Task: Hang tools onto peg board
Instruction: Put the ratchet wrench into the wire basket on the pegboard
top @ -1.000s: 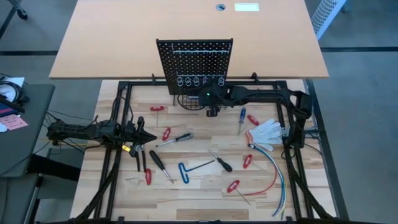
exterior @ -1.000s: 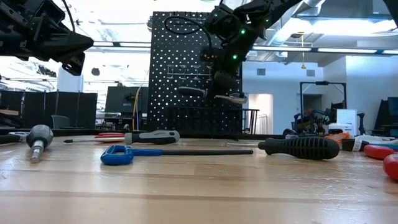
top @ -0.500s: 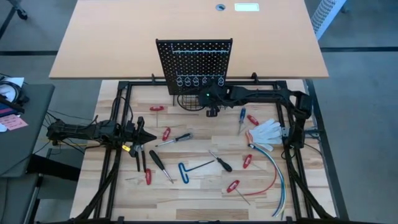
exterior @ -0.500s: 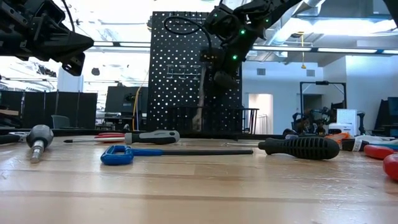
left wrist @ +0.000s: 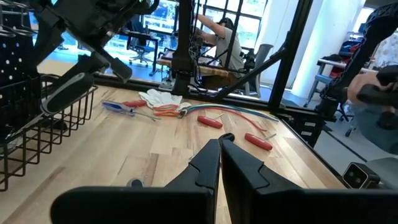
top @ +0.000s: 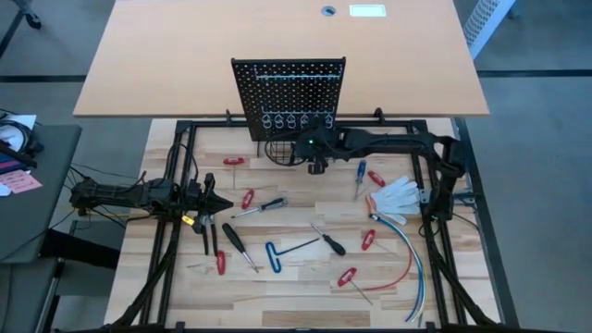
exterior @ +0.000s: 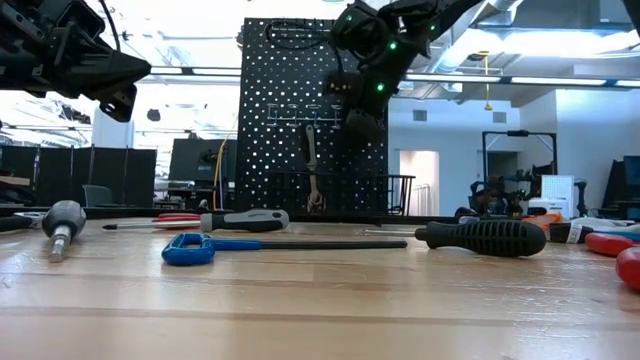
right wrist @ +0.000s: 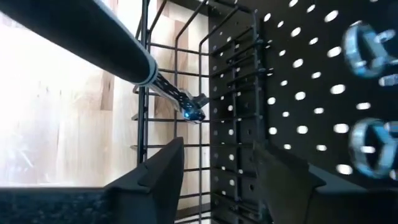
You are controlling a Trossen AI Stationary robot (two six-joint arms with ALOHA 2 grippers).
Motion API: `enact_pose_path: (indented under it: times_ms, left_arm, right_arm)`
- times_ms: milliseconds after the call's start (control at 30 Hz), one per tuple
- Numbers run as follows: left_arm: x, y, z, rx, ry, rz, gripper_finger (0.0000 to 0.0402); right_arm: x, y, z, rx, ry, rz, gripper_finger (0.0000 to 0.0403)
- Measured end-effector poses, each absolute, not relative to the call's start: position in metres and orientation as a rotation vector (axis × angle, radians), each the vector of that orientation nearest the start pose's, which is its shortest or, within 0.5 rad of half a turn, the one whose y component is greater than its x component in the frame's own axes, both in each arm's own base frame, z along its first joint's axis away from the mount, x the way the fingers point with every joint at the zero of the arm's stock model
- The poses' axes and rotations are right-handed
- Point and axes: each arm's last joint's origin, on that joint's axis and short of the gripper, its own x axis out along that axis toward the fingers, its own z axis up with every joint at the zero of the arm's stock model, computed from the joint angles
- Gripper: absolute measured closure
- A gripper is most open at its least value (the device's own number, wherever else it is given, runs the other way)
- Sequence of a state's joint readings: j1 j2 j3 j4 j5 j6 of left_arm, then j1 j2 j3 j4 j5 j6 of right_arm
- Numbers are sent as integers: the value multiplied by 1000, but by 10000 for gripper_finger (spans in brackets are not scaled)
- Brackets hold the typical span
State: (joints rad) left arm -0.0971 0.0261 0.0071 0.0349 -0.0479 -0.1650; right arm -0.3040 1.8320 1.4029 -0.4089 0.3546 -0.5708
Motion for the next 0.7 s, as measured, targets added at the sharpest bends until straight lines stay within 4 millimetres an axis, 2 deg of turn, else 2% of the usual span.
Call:
enact_pose_path:
  times_ms: [567, 700]
  left_arm:
    - [99, -8, 167, -166, -12, -47, 389]
    - [99, -8, 167, -166, -12, -47, 389]
  right_arm:
    - [365, -88, 294, -647, 858, -305, 196]
    - [358, -71, 305, -577, 818, -241, 196]
